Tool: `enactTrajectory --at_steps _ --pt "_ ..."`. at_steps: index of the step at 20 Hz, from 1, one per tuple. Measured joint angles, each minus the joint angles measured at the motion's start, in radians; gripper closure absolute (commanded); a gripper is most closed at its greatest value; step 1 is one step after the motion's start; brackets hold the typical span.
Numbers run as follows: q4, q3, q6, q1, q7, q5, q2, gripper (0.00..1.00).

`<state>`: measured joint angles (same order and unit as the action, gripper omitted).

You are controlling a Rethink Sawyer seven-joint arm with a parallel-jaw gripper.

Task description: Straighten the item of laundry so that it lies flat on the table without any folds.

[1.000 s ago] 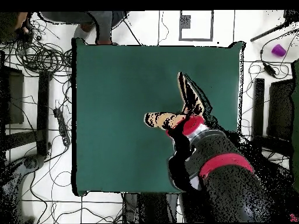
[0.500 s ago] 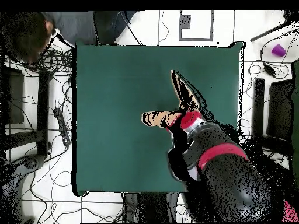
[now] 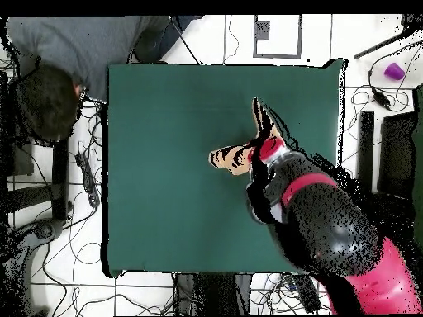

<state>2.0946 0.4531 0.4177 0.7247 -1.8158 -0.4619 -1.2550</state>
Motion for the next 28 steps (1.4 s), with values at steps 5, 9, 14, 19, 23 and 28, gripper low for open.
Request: enactTrajectory --at_steps 5,9,14,19,23,28 --pt "-0.02 0.023 -0.047 0.012 0.0 0.043 0.074 1.0" --pt "-0.041 0.043 -0.072 0.011 0.0 0.087 0.13 1.0" --pt "-0.071 0.046 -0.084 0.002 0.0 0.143 0.183 1.0" --pt "-0.08 0.056 -0.084 0.008 0.0 0.167 0.204 1.0" --pt "-0.079 0.065 -0.079 0.01 0.0 0.169 0.192 1.0" --pt "-0.07 0.076 -0.052 0.015 0.0 0.147 0.137 1.0"
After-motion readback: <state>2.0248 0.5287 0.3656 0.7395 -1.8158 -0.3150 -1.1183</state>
